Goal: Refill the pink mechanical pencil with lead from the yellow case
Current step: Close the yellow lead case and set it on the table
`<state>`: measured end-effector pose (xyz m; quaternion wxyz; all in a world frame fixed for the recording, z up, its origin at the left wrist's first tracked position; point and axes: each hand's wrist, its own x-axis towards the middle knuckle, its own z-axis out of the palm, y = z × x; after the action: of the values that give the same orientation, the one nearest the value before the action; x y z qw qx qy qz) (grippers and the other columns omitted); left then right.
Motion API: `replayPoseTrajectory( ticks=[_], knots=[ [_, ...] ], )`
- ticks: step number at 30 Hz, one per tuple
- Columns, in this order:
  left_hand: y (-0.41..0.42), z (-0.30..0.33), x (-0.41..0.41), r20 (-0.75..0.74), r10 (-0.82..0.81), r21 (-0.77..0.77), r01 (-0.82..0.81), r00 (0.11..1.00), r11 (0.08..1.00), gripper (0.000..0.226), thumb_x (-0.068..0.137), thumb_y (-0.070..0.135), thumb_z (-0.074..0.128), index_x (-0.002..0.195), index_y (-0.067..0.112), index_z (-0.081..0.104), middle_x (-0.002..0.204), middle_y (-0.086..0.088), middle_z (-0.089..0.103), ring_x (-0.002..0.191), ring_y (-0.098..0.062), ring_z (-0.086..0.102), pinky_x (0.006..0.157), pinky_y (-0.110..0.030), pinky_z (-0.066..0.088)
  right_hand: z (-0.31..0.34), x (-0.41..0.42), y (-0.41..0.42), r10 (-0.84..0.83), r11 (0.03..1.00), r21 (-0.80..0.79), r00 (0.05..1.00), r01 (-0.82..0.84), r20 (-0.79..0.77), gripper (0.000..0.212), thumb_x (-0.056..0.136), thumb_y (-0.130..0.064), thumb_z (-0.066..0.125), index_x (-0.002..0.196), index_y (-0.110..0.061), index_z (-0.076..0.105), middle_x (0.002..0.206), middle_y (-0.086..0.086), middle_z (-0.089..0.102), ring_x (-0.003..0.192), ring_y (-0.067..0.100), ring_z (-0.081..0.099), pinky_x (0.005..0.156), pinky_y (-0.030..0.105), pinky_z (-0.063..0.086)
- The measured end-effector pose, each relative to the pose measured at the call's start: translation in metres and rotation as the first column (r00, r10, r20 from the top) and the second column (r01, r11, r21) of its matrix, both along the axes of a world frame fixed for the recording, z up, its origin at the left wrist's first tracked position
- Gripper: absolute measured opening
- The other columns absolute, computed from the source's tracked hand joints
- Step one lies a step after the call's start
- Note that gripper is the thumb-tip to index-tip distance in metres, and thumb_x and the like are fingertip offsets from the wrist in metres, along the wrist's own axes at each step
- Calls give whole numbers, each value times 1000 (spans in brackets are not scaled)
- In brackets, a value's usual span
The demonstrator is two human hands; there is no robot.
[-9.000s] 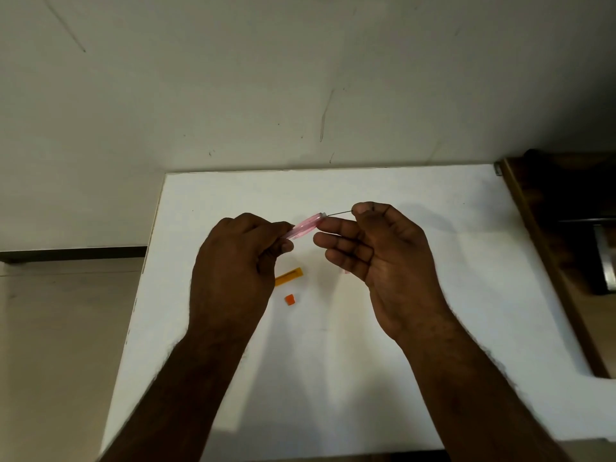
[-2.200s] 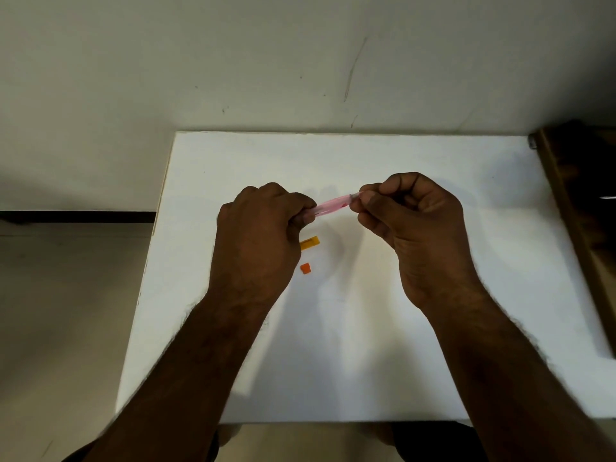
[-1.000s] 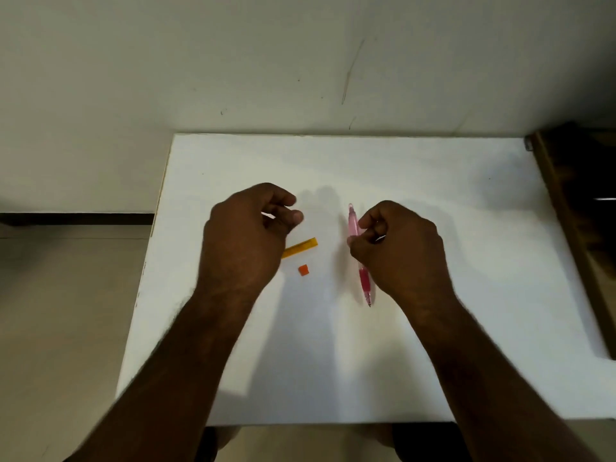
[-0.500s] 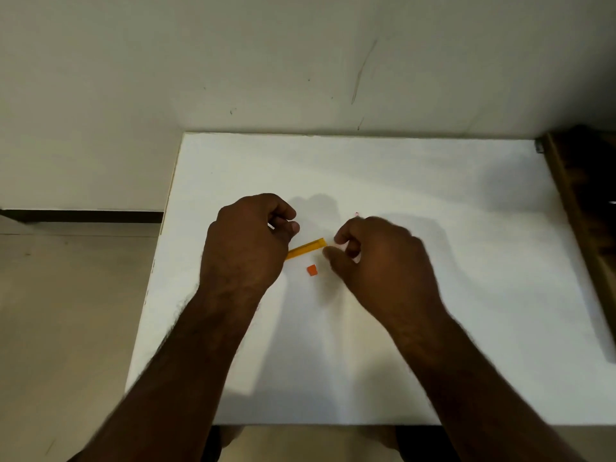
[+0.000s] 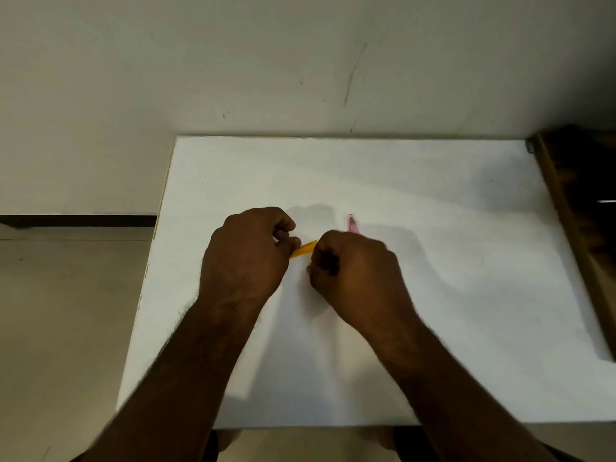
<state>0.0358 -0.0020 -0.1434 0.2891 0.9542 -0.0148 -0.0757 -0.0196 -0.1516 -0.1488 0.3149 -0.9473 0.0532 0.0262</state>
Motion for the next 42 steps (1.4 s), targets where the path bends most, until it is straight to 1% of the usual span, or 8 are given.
replayPoseTrajectory(
  ticks=[7, 12, 14, 17, 23, 28, 35, 42],
  knots=[
    [-6, -6, -5, -25, -69, 37, 70, 997, 997, 32, 74, 43, 81, 102, 32, 70, 90, 15, 60, 82, -9, 55, 72, -24, 38, 16, 14, -31, -322, 767, 534, 934, 354, -157, 14, 84, -20, 79, 94, -31, 77, 74, -7, 73, 67, 12, 72, 78, 38, 62],
    [-9, -5, -6, 0, -73, 73, 73, 997, 995, 22, 78, 38, 77, 97, 30, 72, 90, 11, 65, 89, -16, 64, 80, -32, 52, 22, 15, -33, -346, 488, 750, 888, 447, -304, 16, 90, -2, 72, 96, -14, 81, 85, 4, 80, 78, 20, 77, 72, 23, 60],
    [-11, -5, -7, 10, -79, 81, 78, 997, 994, 15, 79, 35, 75, 93, 29, 74, 89, 8, 68, 86, -17, 65, 79, -34, 53, 23, 15, -34, -338, 448, 773, 885, 450, -320, 15, 89, -1, 74, 95, -13, 80, 85, 7, 80, 80, 22, 79, 71, 22, 60],
    [-14, -2, -7, 43, -82, 28, 81, 996, 996, 11, 77, 35, 73, 88, 29, 73, 83, 9, 66, 80, -13, 64, 72, -30, 51, 23, 15, -35, -359, 469, 763, 885, 445, -295, 13, 87, -4, 76, 93, -16, 79, 83, 7, 81, 80, 24, 79, 74, 27, 62],
    [-21, 13, -6, 193, -47, -303, 105, 980, 947, 14, 73, 34, 76, 86, 32, 73, 79, 15, 68, 78, -2, 65, 71, -28, 55, 20, 17, -40, -393, 520, 754, 896, 400, -205, 16, 85, -6, 79, 93, -19, 80, 89, 3, 82, 83, 20, 79, 88, 39, 63],
    [-22, 18, -8, 252, -98, -266, 166, 963, 950, 14, 74, 32, 75, 88, 32, 72, 81, 14, 67, 78, -4, 65, 72, -30, 56, 23, 18, -39, -363, 439, 825, 910, 356, -200, 16, 87, -4, 76, 94, -18, 80, 97, 7, 82, 89, 25, 79, 89, 38, 62],
    [-22, 22, -8, 292, -118, -225, 188, 949, 956, 13, 77, 28, 76, 90, 28, 73, 83, 11, 67, 76, -6, 62, 72, -29, 53, 27, 19, -37, -344, 394, 850, 913, 351, -218, 14, 88, -3, 74, 94, -15, 79, 89, 4, 82, 82, 23, 80, 73, 23, 62],
    [-23, 23, -9, 311, -135, -213, 207, 941, 955, 12, 77, 23, 75, 89, 25, 73, 82, 9, 67, 76, -8, 62, 72, -32, 53, 24, 19, -38, -359, 575, 745, 922, 339, -143, 14, 88, -9, 77, 95, -20, 79, 89, 2, 82, 80, 19, 80, 86, 37, 64]
  ],
)
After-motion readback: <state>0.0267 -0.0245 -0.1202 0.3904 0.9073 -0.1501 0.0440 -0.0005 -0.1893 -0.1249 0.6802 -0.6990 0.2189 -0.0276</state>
